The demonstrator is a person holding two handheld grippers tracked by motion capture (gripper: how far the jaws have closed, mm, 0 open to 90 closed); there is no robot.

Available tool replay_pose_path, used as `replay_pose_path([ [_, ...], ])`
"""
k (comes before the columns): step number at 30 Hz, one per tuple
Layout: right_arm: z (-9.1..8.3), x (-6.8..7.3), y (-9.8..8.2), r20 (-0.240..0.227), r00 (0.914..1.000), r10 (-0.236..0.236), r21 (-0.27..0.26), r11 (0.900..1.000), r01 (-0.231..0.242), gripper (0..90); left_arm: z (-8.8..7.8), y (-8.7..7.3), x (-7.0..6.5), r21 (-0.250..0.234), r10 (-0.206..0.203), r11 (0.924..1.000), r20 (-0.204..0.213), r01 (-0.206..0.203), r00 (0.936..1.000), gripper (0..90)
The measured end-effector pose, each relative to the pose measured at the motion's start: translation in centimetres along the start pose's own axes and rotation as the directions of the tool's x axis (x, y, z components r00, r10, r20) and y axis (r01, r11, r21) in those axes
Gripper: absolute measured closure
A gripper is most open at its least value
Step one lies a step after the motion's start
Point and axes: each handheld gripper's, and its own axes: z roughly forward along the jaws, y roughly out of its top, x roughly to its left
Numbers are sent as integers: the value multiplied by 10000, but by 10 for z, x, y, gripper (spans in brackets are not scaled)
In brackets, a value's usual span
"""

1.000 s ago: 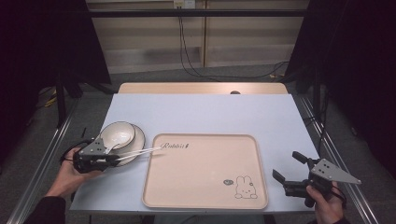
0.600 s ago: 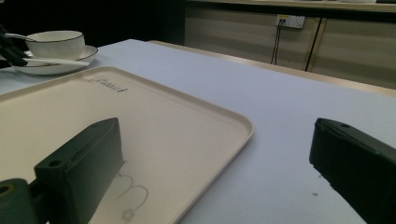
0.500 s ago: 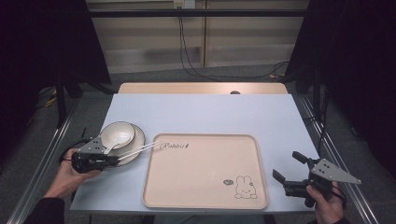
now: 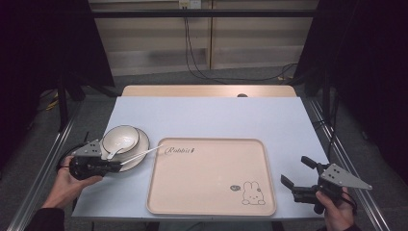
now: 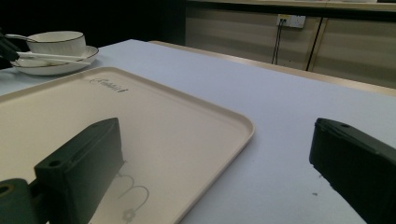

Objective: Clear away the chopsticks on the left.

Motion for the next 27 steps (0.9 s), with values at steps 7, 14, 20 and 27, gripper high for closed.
replay_pose_path([
  [7,0,0,0,3,10000,25,-37,10000,-25,21,-13,0,-13,-441,-766,9962,-284,753,9967,846],
  [14,0,0,0,-4,10000,28,-50,10000,-28,23,-22,-4,-33,-864,-1585,9844,-562,1534,9858,847],
  [20,0,1,0,12,10000,20,-100,9999,-20,23,-23,-2,-54,-1269,-2136,9705,-581,2050,9752,847],
  [27,0,1,1,26,10000,-10,-122,9999,10,23,-22,6,-78,-1729,-2848,9473,-677,2698,9562,847],
])
